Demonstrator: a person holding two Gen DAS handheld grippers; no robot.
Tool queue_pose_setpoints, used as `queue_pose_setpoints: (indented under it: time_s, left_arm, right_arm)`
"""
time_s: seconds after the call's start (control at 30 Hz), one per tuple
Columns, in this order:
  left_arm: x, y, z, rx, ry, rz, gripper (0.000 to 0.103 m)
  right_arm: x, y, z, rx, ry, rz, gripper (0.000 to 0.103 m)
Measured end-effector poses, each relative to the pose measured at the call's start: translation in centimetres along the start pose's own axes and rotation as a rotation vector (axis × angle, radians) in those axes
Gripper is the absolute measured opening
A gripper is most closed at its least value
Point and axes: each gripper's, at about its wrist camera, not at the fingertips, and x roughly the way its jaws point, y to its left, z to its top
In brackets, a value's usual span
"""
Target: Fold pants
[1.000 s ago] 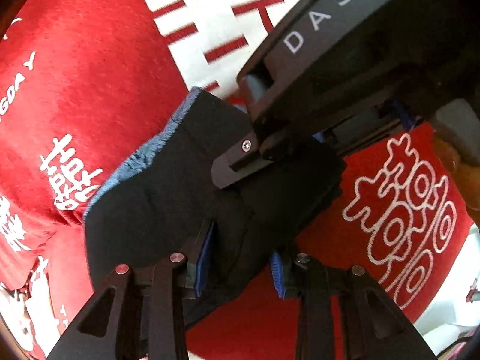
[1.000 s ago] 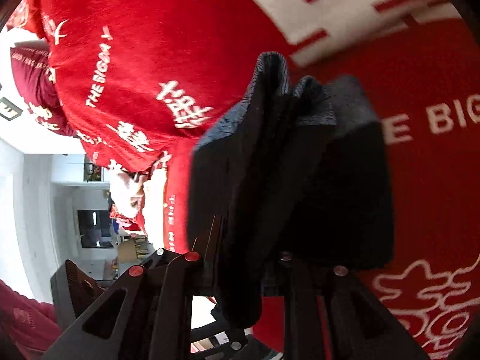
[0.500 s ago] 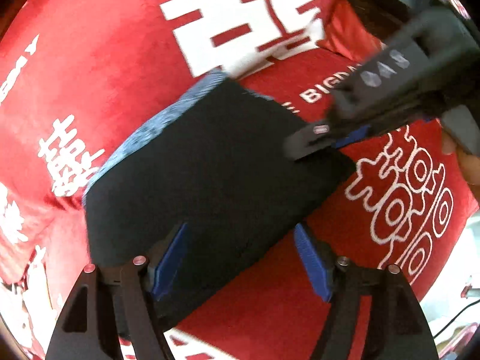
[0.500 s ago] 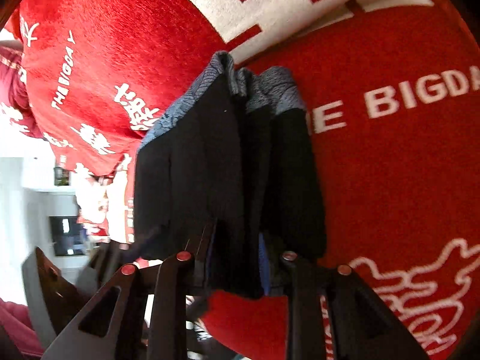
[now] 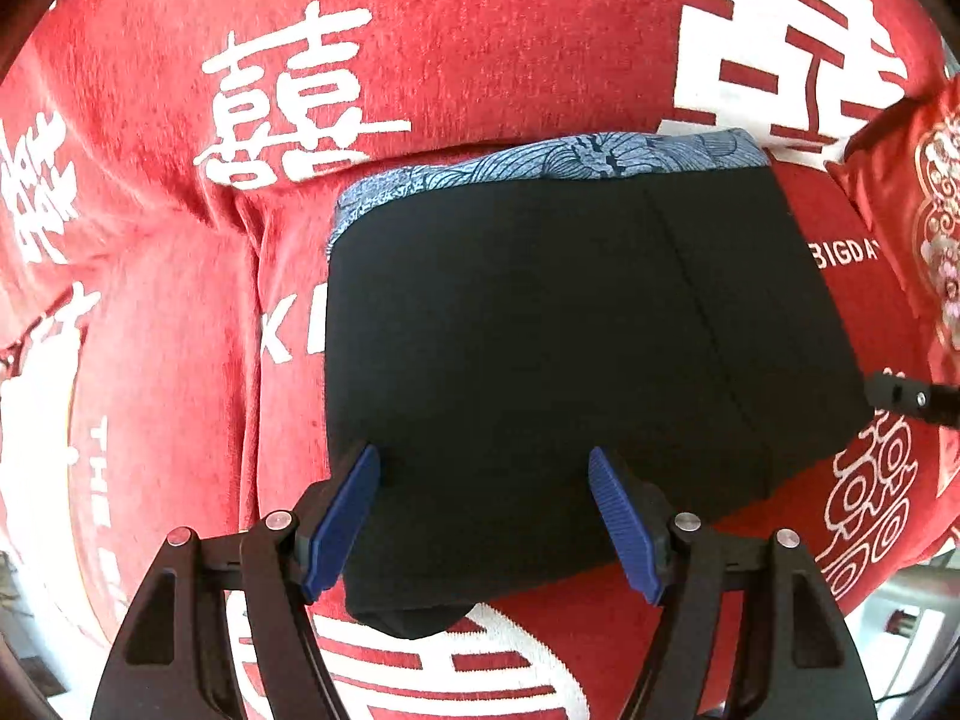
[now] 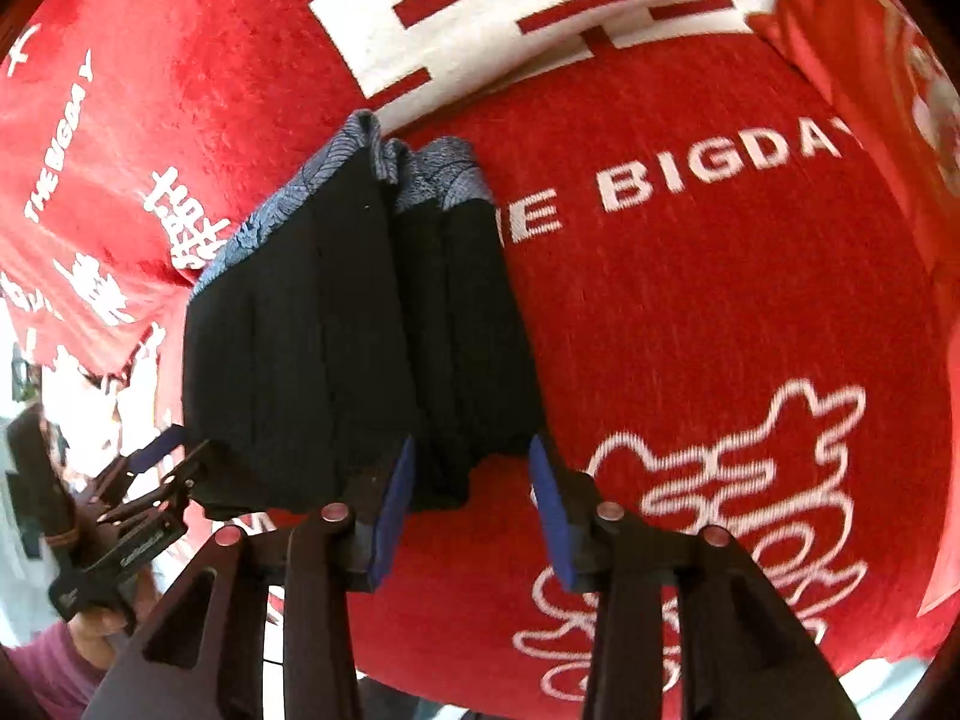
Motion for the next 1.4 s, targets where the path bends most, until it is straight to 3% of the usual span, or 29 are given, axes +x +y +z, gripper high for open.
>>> queue_pose_setpoints:
  time_s: [0.43,0.47,0.5,0.53,0.73,1.17,1.3,1.4]
  left_arm:
    - [0.3,0.5,0.1,-0.008,0.028,-0.021,0.074]
    - [0.3,0.5,0.2,-0.008,0.029,-0.021,0.076]
    - [0.4,0.6,0.2,-0.010,0.032,-0.016,0.089]
    - [0.4,0.7,0.2,-0.016,0.032,-0.014,0.094]
    - [0.7,1.5,0.2,-0.046,0.047,-0.014,0.094]
    - [2.1,2.7,0.5,-0.088,0.084,-0.053,0.094]
    - [1.8,3.8,1.1,-0.098,0.063,-0.042,0.094]
    - [1.9,5.0,2.3,-0.125,0.039,-0.037,0.094]
  right_arm:
    - [-2.2,3.6,-0.2,-0.076,-0.070,-0.080,0.045]
    - [-2.1,4.1,-0.1,-0.091,-0.071,-0.082,0.048]
    - [-2.0,4.5,0.0,-0.104,-0.070,-0.083,0.052]
    - [-1.7,5.0,0.0,-0.121,-0.066,-0.086,0.052]
    - [-0.1,6.3,-0.2,-0.171,-0.034,-0.116,0.056]
    - [1.7,5.1,-0.3,-0.155,0.023,-0.129,0.069]
    - [0.7,5.3,0.4,-0.186,-0.015,-0.129,0.069]
    - [-0.2,5.3,2.3,-0.197,-0.043,-0.067,0.069]
